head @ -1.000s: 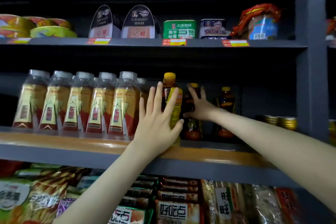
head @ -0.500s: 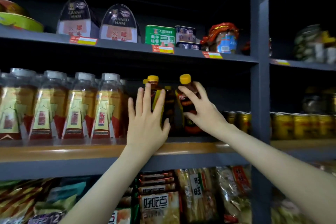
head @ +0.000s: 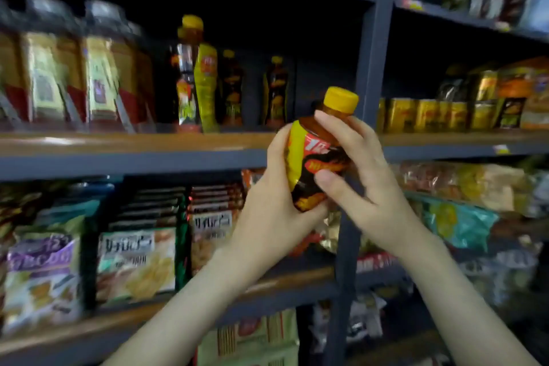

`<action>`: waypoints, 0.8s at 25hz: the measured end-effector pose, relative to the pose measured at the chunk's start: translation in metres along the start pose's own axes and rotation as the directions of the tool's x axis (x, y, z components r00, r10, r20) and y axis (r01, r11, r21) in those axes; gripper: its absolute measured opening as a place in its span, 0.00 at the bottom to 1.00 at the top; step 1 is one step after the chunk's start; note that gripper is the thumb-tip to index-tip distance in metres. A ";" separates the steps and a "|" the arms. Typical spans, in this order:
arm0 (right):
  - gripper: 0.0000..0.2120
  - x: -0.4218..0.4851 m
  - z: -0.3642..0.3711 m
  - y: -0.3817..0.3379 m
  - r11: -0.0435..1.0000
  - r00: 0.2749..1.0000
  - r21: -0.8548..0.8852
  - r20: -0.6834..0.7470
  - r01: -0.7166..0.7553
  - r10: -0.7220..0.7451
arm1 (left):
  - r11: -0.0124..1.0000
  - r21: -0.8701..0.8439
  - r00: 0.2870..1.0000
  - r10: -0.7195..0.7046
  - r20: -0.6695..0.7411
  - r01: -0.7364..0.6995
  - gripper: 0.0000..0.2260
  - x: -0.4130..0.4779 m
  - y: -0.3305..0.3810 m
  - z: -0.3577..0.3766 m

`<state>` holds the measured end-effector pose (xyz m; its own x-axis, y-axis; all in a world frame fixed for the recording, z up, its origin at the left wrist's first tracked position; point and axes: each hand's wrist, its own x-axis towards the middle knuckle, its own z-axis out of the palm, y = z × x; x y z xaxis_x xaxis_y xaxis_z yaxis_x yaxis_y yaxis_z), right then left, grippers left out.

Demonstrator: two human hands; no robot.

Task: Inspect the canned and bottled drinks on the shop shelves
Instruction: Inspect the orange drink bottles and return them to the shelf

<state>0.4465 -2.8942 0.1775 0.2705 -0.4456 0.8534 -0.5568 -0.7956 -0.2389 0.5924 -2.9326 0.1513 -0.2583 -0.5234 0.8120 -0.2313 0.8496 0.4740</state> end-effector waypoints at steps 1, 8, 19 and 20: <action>0.21 -0.018 0.006 0.007 0.997 0.997 0.054 0.052 -0.061 0.058 | 0.995 -0.047 0.994 -0.091 0.058 0.093 0.40 -0.023 -0.007 0.006; 0.26 -0.144 0.089 0.042 0.906 0.799 0.216 0.573 -0.364 0.185 | 0.536 -0.295 0.609 -0.733 0.303 0.791 0.38 -0.170 -0.047 0.004; 0.34 -0.185 0.180 0.034 0.950 0.787 0.157 0.534 0.268 -0.310 | -0.185 -0.638 0.179 -0.869 0.461 0.747 0.19 -0.233 -0.041 -0.033; 0.28 -0.186 0.183 0.034 0.945 0.802 0.175 0.500 0.278 -0.328 | -0.196 -0.678 0.199 -0.866 0.458 0.708 0.19 -0.232 -0.042 -0.036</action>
<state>0.5211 -2.9133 -0.0739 0.7919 -0.3015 0.5311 -0.3138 -0.9469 -0.0696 0.6958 -2.8445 -0.0444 -0.2808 -0.8701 -0.4050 0.4986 -0.4929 0.7131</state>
